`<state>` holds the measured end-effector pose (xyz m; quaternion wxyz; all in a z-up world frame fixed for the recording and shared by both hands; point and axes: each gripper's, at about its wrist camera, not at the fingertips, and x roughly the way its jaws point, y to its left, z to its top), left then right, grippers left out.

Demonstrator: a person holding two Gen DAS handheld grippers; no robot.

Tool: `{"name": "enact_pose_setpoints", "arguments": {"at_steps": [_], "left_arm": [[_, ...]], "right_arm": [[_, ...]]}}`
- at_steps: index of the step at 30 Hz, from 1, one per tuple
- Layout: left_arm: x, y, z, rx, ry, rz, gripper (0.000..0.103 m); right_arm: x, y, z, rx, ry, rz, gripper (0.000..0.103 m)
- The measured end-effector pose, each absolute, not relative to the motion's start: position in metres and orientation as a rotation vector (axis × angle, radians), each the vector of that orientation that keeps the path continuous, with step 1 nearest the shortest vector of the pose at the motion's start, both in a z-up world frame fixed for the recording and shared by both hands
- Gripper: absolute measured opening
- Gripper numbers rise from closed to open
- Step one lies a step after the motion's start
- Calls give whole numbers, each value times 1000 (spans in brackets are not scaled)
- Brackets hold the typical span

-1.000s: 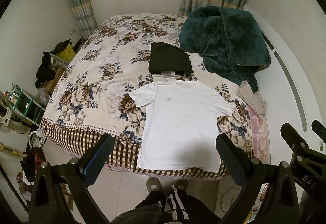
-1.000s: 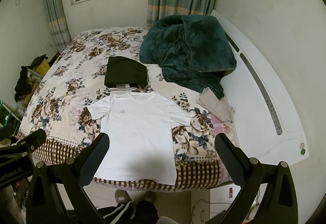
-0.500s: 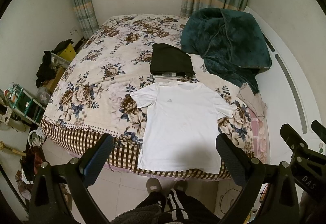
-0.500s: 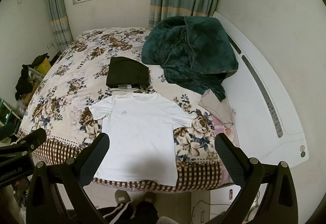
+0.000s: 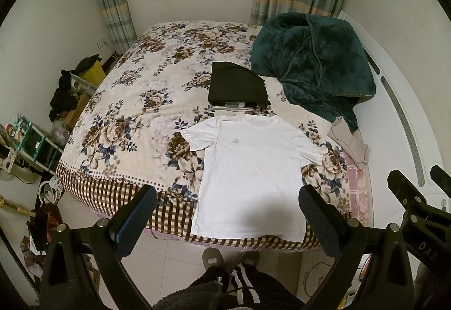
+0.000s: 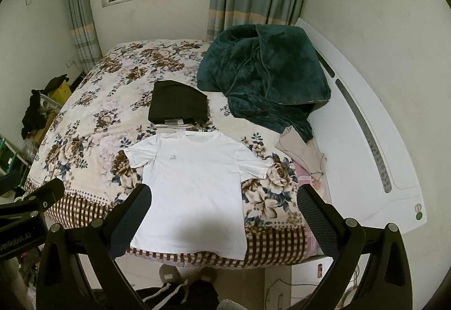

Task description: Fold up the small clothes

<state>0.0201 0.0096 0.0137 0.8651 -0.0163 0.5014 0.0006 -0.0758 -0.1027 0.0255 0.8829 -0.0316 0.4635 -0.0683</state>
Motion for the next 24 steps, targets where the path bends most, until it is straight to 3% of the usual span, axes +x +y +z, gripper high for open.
{"name": "enact_pose_setpoints", "arguments": {"at_steps": [24], "left_arm": [[26,13,11,-37,1052,-7,103]], "right_arm": [[-77,-98,24,-62,967,-146,103]]}}
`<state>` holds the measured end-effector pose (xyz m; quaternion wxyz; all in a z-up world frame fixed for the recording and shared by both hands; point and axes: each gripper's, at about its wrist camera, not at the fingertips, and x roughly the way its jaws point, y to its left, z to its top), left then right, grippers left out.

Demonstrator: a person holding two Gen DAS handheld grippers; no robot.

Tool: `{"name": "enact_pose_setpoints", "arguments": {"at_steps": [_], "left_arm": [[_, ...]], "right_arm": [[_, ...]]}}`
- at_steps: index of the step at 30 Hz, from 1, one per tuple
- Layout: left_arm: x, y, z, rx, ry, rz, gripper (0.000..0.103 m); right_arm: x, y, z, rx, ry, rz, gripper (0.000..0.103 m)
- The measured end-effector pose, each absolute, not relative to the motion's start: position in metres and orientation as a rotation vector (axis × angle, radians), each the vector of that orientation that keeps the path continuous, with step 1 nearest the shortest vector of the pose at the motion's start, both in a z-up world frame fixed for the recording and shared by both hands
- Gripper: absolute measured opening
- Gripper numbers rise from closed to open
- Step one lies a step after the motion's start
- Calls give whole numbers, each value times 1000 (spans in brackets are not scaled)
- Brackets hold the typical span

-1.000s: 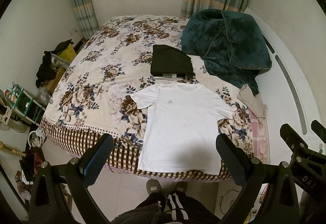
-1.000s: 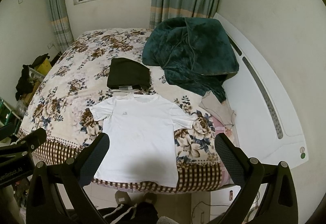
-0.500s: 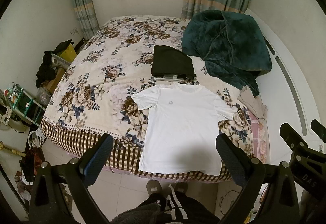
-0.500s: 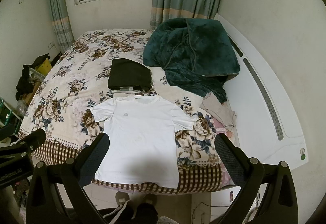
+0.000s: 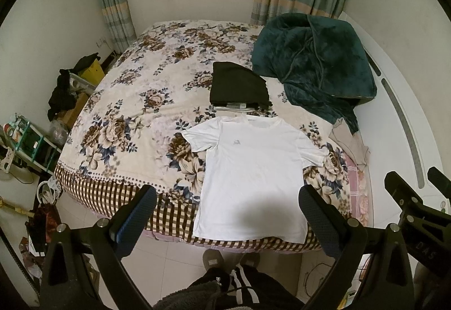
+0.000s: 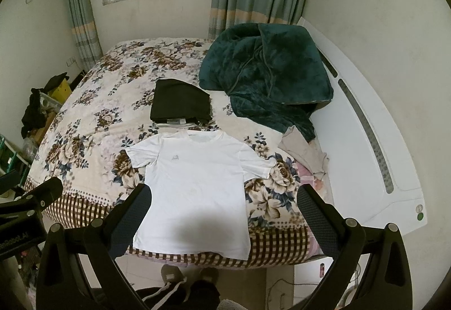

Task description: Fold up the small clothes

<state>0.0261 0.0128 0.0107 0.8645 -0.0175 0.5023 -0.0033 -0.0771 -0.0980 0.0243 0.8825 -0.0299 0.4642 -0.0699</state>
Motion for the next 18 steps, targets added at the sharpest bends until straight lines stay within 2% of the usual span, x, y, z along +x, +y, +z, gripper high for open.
{"name": "enact_pose_setpoints", "arguments": {"at_steps": [4,8,13,18], "left_arm": [[48,21,-9,-25,1034,17,103],[92,28,-57,-6,1032,53,103],[155,14,-142,40,1099,116,103],[211,1,-243,56,1241,193,103]], "right_arm": [[-67,-101,14,-10,980,-172,103],[-42,-127,-37,74,1008,-255,103],[2,-199,-143,205,1101,-425,103],[45,-298,-273,487,1217,-510,103]]}}
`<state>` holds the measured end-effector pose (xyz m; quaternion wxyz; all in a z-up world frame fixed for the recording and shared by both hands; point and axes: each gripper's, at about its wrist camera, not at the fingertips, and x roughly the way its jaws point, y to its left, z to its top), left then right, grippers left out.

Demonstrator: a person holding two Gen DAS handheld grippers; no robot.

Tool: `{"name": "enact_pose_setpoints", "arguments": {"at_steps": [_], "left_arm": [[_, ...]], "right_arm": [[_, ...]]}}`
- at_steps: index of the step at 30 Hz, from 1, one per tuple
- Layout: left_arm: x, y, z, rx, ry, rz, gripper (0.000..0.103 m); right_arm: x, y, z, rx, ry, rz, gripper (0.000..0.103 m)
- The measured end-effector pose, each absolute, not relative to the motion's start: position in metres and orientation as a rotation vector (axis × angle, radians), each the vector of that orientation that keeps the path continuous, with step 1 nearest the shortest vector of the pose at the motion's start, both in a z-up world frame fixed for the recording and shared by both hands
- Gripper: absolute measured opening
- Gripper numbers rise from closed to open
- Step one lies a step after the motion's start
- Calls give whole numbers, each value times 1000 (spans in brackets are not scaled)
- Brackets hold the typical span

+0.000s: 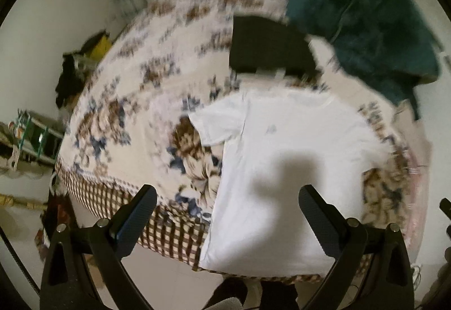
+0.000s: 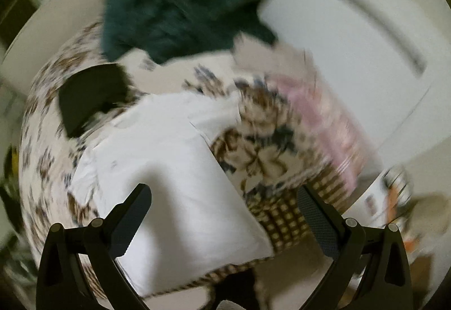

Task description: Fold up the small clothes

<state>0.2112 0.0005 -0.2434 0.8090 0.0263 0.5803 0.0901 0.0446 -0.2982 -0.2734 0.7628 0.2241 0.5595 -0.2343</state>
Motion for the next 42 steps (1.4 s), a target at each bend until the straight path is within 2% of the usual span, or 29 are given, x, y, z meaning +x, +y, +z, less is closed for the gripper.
{"name": "enact_pose_setpoints", "arguments": {"at_steps": [6,10,15,18,19,20,21,23,26,30,33,36,38,39,40,41,42], "left_arm": [[264,-9,-370,24,1421,327,103],[291,-12,-433,11,1471,372,103],[317,-14,-500,-28,1517,392,103],[328,-15,-527,-65,1535,382,103],[330,-15,-532,-80,1534,374,103],[333,-16,-535,-90,1530,366,103],[334,-15,-538,-100,1520,356,103],[336,-14,-540,-107,1504,343,103],[332,-6,-536,-104,1469,332,103],[324,16,-527,-101,1432,349,103],[318,37,-524,-94,1422,373,103],[308,68,-524,-83,1432,408,103],[298,88,-523,-97,1440,425,103],[293,102,-521,-113,1440,437,103],[288,108,-520,-118,1439,446,103],[285,120,-519,-126,1438,461,103],[282,129,-519,-134,1436,469,103]], "right_arm": [[94,-401,-450,885,1258,-546,102],[114,-436,-554,1129,1211,-566,91],[137,-450,-642,1356,1099,-575,82],[149,-453,-664,1400,993,-568,57],[154,-452,-664,1376,972,-579,38],[160,-452,-662,1346,961,-593,14],[164,-450,-657,1308,956,-606,8],[180,-442,-638,1193,943,-621,6],[216,-410,-601,915,968,-575,5],[286,-305,-569,420,1073,-399,5],[318,-206,-581,83,1161,-260,5],[327,-124,-621,-162,1335,-94,7],[318,-97,-633,-196,1409,-22,31],[311,-91,-631,-195,1411,-5,39],[301,-88,-625,-167,1410,19,59],[291,-90,-619,-126,1415,36,68],[282,-93,-615,-77,1427,43,68]]}}
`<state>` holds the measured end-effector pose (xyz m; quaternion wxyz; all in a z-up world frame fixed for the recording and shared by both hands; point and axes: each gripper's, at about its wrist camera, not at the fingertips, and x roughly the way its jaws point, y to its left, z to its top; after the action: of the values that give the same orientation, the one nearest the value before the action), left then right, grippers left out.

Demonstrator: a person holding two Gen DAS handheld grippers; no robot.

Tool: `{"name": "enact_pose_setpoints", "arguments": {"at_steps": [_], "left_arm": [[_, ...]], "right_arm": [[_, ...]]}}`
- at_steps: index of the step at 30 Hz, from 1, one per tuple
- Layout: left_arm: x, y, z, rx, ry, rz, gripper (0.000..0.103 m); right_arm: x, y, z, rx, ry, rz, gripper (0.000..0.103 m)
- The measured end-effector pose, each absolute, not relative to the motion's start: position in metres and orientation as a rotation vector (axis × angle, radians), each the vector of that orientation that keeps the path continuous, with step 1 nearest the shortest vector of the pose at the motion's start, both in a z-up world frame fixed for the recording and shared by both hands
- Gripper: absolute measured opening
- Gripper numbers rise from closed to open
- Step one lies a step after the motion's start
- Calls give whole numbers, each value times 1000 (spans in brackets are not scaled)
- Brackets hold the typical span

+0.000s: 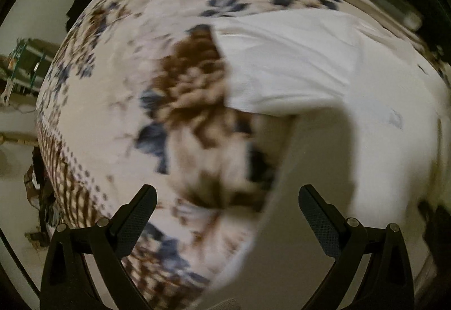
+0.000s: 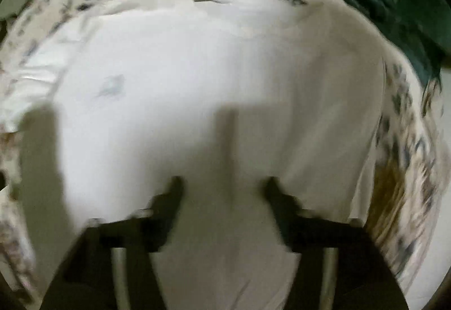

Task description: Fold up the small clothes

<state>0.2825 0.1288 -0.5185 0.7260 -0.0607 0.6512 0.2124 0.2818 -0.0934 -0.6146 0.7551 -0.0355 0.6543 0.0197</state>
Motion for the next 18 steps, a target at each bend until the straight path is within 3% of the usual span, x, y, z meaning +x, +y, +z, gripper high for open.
{"name": "enact_pose_setpoints", "arguments": {"at_steps": [7,11,14,16,17,18], "left_arm": [[282,190,-538,-421,1444,481,103],[285,231,-562,-916,1341,405,103],[297,239,-575,-1111,1252,354,102],[308,232,-577,-1102,1216,353,87],[315,228,-577,-1078,1201,355,52],[324,226,-578,-1050,1197,357,10]], "right_arm": [[248,-138,-609,121,1506,-20,68],[244,-170,-622,220,1538,-126,68],[244,-183,-630,288,1545,-193,68],[249,-186,-635,319,1544,-227,68],[251,-187,-636,330,1541,-243,68],[251,-188,-637,336,1539,-258,68]]}}
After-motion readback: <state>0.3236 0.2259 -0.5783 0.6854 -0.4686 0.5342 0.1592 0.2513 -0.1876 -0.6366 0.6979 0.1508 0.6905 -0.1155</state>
